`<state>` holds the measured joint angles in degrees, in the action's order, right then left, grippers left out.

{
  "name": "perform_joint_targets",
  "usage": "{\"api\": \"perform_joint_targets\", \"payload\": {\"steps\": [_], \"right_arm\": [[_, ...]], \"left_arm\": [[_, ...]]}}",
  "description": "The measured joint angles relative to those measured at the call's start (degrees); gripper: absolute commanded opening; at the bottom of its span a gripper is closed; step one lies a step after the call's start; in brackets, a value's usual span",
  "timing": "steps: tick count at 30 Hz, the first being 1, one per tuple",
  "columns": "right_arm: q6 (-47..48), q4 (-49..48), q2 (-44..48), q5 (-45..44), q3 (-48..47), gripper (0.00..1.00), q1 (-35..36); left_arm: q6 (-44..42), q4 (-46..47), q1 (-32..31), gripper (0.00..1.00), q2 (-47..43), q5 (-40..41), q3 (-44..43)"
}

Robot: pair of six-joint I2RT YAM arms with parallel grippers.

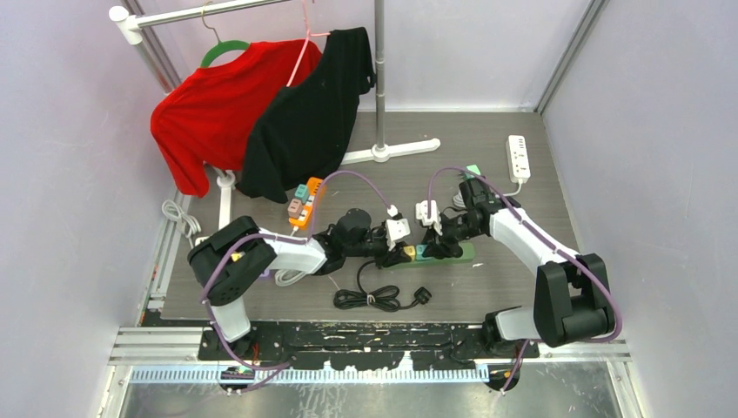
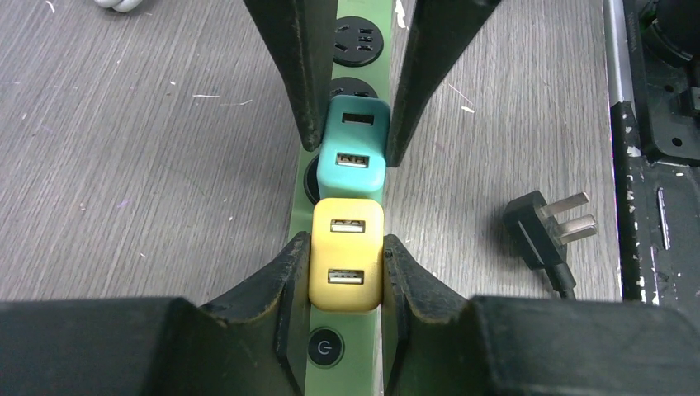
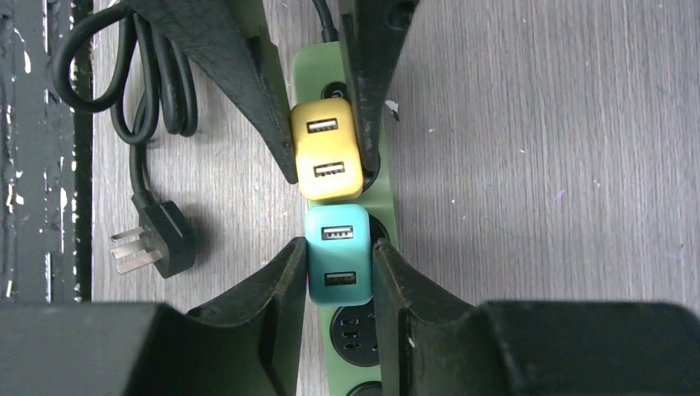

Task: Pull the plug off the socket
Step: Remove the plug from the socket.

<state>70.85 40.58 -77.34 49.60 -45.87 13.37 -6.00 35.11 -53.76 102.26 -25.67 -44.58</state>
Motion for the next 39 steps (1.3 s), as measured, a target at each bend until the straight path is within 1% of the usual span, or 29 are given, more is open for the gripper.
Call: {"api": "perform_joint_targets", "payload": {"steps": [1,3,5,9,12,15,20,22,23,25,28,30,32,35,37,39], "right_arm": [[-1.9,-0.6,0.0,0.3,0.2,0.01,-0.5],[-1.8,0.2,0.0,0.7,0.2,0.01,-1.9],[1.8,2.8,-0.1,1.5,0.0,0.01,-3.1],[12.9,9.2,-1.4,3.0,-1.0,0.01,-3.4],[15.9,10.3,-1.4,2.7,-1.3,0.01,-1.9],[14.7,9.2,-1.2,2.4,-1.4,0.01,-1.2],[1.0,2.4,0.7,2.3,0.5,0.01,-1.6],[-2.1,1.3,1.2,2.5,1.2,0.01,-2.6],[-1.9,1.7,1.2,2.6,1.2,0.01,-3.1],[1.5,4.2,1.0,2.8,0.7,0.01,-4.0],[9.8,9.9,-0.7,3.4,-1.2,0.01,-4.6],[14.8,12.4,-1.2,3.7,-1.6,0.01,-4.0],[17.0,12.9,-1.1,3.5,-1.6,0.01,-2.9],[16.6,11.8,0.0,2.4,-1.4,0.01,-1.1],[13.3,9.9,1.0,2.0,-0.9,0.01,-0.8],[8.2,7.6,1.6,1.9,-0.5,0.01,-0.9]], "left_arm": [[0.1,0.0,0.0,0.0,0.0,0.0,0.0],[0.1,0.1,0.0,0.0,0.0,-0.1,0.0],[0.1,0.3,0.0,0.0,0.1,-0.4,0.0],[0.1,0.9,-0.4,0.0,0.4,-0.7,0.0],[0.1,0.9,-0.5,0.0,0.4,-1.2,0.0],[0.1,0.9,-0.4,0.0,0.4,-1.2,0.0],[0.9,1.0,-0.2,0.0,0.4,-1.3,0.1],[1.1,1.2,-0.2,0.0,0.5,-1.4,0.1],[1.1,1.3,-0.2,0.0,0.5,-1.4,0.1],[1.1,1.5,-0.2,0.0,0.6,-1.5,0.1],[1.3,2.1,-0.4,0.0,0.8,-1.6,0.1],[1.3,2.2,-0.5,0.0,0.9,-1.7,0.1],[1.2,2.2,-0.5,0.0,0.9,-1.9,0.1],[1.3,2.2,-0.5,0.0,0.9,-2.3,0.2],[1.4,2.2,-0.4,0.0,0.9,-2.5,0.2],[1.6,2.3,-0.4,0.0,0.9,-2.5,0.2]]}}
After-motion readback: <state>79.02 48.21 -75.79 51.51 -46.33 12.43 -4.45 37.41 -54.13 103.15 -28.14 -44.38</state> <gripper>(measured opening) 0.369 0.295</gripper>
